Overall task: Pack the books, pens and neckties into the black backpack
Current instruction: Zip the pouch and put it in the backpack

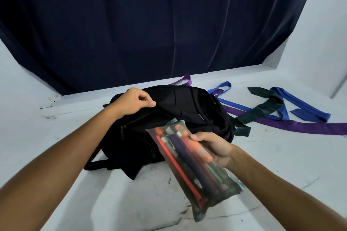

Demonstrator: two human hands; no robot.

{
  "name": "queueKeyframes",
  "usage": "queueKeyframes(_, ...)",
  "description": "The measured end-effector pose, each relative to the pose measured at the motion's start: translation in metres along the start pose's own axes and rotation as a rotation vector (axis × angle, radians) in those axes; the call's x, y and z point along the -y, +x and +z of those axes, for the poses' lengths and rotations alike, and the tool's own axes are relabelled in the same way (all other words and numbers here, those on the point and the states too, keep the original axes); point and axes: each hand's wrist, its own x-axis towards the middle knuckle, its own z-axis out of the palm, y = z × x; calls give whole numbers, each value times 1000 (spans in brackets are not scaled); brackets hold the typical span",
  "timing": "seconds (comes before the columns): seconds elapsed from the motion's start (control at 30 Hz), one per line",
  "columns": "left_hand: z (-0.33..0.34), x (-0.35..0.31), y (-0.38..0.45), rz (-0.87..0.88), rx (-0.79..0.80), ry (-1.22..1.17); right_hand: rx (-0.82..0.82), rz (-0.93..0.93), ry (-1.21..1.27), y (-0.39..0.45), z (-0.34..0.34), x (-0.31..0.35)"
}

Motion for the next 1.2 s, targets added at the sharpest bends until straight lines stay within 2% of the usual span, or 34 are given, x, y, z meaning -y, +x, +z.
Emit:
queueKeyframes(0.1, -8, -9, 2, -44, -86, -151, -120, -2, 19, 2, 3, 1)
queueKeyframes(0.2, -13, -8, 1, -54, -75, -182, -208, -24, 22, 7, -2, 0)
queueKeyframes(0.4, -3, -1, -6, 43, -58, -34, -352, -185, 67, 5, 7, 15)
queueKeyframes(0.57, 7, -2, -16, 170, -208, 48, -445, -254, 75, 2, 1, 25)
queueKeyframes(0.63, 8, 1, -22, 328, -261, 151, -448, -237, 77, 2, 1, 24)
queueKeyframes(0.7, 9, 4, -28, 447, -246, 328, -425, -235, 86, 2, 3, 23)
queueKeyframes(0.8, 18, 9, -28, 476, -271, 567, -411, -247, 91, 2, 8, 26)
queueKeyframes(0.87, 25, 11, -25, 492, -327, 644, -427, -237, 76, 3, 11, 29)
queueKeyframes(0.97, 23, 8, -19, 439, -324, 557, -441, -229, 73, 3, 16, 30)
queueKeyframes(1.1, 6, -8, -12, 236, -197, 165, -452, -169, 92, 5, 19, 31)
queueKeyframes(1.2, -9, -17, -4, 182, -187, 104, -485, -105, 57, 17, 31, 33)
